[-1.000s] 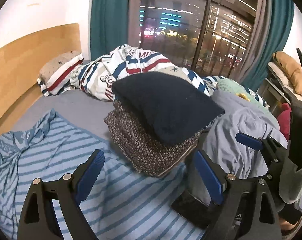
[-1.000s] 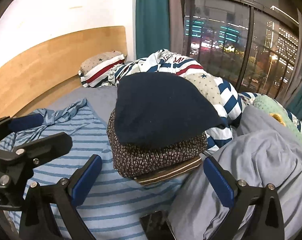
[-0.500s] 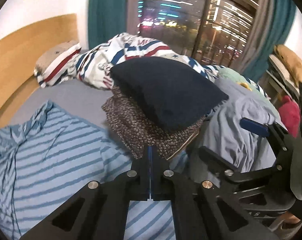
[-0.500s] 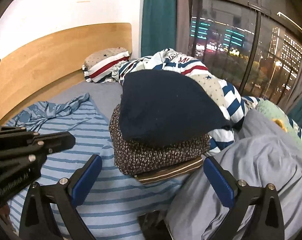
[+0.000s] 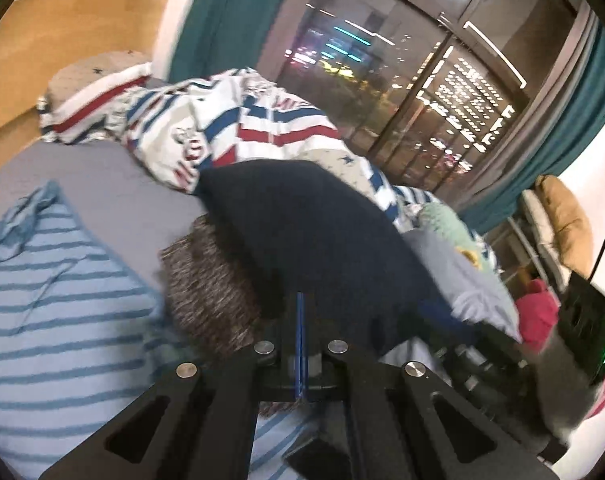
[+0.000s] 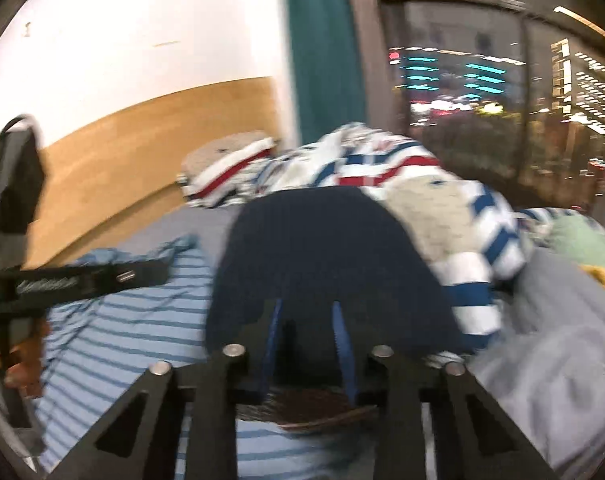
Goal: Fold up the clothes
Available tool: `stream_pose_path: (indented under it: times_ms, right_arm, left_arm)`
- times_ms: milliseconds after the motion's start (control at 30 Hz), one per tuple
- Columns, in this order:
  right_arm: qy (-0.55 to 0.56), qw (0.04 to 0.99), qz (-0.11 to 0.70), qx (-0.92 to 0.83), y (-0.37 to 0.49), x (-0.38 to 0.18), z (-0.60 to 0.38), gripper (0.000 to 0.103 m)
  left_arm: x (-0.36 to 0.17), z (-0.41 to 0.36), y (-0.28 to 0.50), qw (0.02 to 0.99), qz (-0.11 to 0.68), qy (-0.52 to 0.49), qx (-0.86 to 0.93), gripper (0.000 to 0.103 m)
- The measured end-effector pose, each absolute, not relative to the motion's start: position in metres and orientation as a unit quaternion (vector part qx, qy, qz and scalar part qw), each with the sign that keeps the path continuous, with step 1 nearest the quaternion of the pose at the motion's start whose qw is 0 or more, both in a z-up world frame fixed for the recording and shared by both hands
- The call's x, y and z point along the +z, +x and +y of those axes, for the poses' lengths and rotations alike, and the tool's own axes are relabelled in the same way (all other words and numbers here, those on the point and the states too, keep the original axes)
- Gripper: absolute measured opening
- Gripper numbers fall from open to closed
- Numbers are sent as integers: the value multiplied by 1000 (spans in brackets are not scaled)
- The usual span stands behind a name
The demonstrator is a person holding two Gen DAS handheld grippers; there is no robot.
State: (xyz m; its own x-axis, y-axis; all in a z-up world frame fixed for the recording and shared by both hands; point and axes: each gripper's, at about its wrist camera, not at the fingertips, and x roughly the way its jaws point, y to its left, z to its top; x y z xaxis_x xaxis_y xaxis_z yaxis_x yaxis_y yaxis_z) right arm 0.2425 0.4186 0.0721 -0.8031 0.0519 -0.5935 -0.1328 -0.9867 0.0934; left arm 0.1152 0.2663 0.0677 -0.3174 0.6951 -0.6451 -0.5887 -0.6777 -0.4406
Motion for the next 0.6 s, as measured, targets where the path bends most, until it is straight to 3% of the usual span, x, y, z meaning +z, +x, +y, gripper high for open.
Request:
stream_pose_path:
  times_ms: [300, 500, 600]
  right_arm:
    - [-334, 20, 71, 940, 209, 44, 418, 15]
    - [-321, 27, 91, 942, 226, 50, 428, 19]
    - [-323, -19, 88, 942, 236, 52, 414, 19]
  left_arm:
    - [31, 297, 74, 410, -60, -468, 780, 0]
    - [10, 293, 54, 409, -110, -481, 768, 0]
    - [10, 288, 57, 411, -120, -477, 767, 0]
